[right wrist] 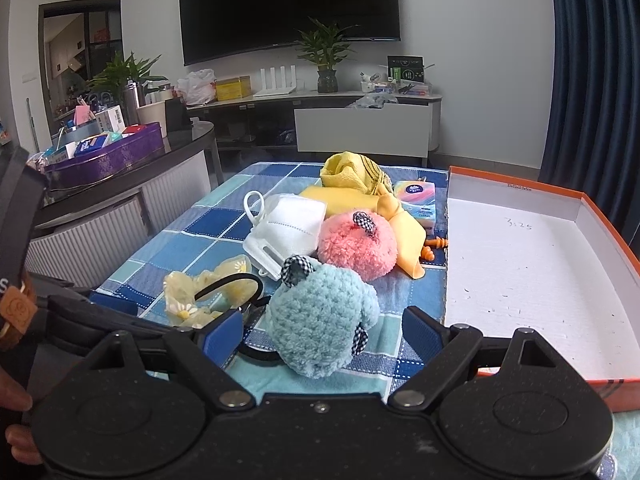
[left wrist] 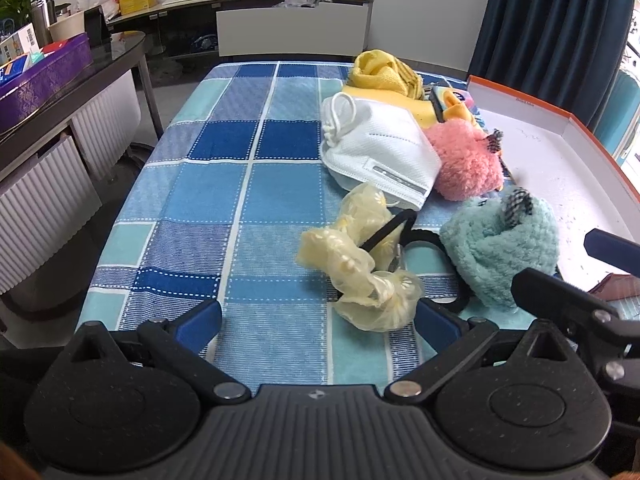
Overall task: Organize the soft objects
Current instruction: 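Grasp the knitted pouch with the right tool while the left tool grasps the scrunchie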
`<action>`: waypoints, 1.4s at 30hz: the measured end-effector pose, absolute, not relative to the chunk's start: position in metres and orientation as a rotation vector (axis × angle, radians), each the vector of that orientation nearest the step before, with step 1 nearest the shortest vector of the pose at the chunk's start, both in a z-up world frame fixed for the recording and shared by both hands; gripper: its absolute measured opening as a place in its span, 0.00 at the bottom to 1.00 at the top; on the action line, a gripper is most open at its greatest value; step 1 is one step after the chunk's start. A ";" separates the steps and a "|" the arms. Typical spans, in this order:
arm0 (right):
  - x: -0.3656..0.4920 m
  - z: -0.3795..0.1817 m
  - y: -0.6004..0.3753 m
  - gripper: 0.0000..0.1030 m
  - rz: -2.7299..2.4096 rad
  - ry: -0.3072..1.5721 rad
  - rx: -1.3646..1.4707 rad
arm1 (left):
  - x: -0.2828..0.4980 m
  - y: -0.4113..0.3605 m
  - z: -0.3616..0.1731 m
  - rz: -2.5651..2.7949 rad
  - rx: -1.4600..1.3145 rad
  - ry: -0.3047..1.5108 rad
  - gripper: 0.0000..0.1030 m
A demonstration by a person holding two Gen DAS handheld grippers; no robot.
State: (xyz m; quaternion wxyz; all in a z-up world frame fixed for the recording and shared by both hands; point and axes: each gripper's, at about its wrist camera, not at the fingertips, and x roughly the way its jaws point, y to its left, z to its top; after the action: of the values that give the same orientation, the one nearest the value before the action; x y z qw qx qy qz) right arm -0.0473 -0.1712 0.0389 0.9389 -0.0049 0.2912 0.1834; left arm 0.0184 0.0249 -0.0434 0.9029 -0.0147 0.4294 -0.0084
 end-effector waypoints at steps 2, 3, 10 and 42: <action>-0.042 0.038 -0.170 0.99 0.376 0.595 -0.003 | 0.019 0.028 -0.044 -0.024 -0.040 0.888 1.00; -0.039 0.037 -0.171 0.99 0.373 0.591 0.006 | 0.019 0.028 -0.044 -0.025 -0.044 0.887 1.00; -0.007 0.023 -0.173 0.98 0.418 0.687 0.088 | 0.024 0.035 -0.048 -0.004 -0.054 0.900 1.00; -0.018 0.069 -0.234 0.64 0.372 0.560 0.172 | 0.039 -0.001 -0.018 -0.216 0.055 0.811 0.21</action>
State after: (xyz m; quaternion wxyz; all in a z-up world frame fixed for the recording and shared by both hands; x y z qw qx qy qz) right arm -0.0179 -0.2344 0.0688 0.9404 0.0843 0.2745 0.1822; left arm 0.0387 -0.0011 -0.0182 0.9129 0.0266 0.3935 -0.1049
